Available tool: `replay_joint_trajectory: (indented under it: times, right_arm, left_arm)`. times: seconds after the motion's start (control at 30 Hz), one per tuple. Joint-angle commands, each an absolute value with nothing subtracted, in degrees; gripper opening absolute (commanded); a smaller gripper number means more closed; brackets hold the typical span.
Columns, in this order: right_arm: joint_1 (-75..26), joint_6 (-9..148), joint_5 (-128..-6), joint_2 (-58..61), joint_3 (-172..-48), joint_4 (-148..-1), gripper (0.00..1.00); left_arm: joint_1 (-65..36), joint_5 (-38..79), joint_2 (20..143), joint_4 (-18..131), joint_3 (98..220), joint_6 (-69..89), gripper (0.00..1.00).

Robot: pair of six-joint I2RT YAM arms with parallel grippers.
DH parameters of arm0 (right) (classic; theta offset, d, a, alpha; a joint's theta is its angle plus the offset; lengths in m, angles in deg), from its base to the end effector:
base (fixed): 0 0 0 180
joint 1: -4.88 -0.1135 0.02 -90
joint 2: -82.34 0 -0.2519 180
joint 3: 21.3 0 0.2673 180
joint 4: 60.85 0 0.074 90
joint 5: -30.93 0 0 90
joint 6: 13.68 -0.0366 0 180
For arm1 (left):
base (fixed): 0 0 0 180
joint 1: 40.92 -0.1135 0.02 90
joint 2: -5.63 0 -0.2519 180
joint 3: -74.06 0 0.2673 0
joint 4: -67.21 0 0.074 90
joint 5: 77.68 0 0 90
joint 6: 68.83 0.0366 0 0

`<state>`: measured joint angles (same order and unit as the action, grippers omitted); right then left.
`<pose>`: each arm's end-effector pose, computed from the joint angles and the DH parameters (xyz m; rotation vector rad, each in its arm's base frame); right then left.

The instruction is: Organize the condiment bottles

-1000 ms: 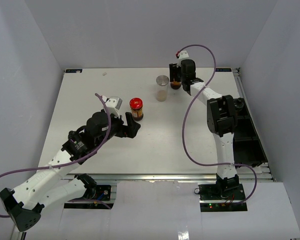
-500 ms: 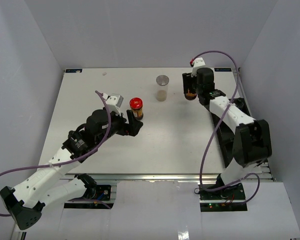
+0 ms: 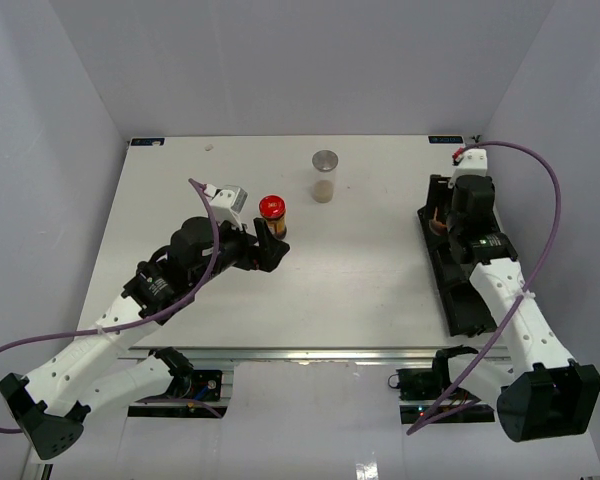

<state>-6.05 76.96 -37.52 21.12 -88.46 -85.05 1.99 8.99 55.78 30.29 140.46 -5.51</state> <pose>0.2649 0.0375 0.3281 0.0670 1.8717 -0.2314 0.1616 -0.1473 0.3427 0.2432 1.9909 -0.7435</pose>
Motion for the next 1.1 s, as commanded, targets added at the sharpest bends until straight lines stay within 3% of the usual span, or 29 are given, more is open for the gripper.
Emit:
replay_joint_trajectory:
  times: [0.0, 0.47, 1.07]
  right_arm:
    - [3.56, 75.57, -37.16, 25.98, -87.13, -82.49, 0.08]
    - [14.53, 68.0, -26.15, 32.49, -76.08, -75.28, 0.08]
    - [19.82, 65.43, -33.61, 27.89, -71.11, -61.76, 0.08]
  left_arm:
    - [1.97, 10.6, 55.36, 31.86, 141.0, -6.78, 0.98]
    - [1.97, 11.77, 56.86, 32.76, 141.45, -5.83, 0.98]
    - [1.97, 11.62, 55.03, 32.18, 142.92, -5.81, 0.98]
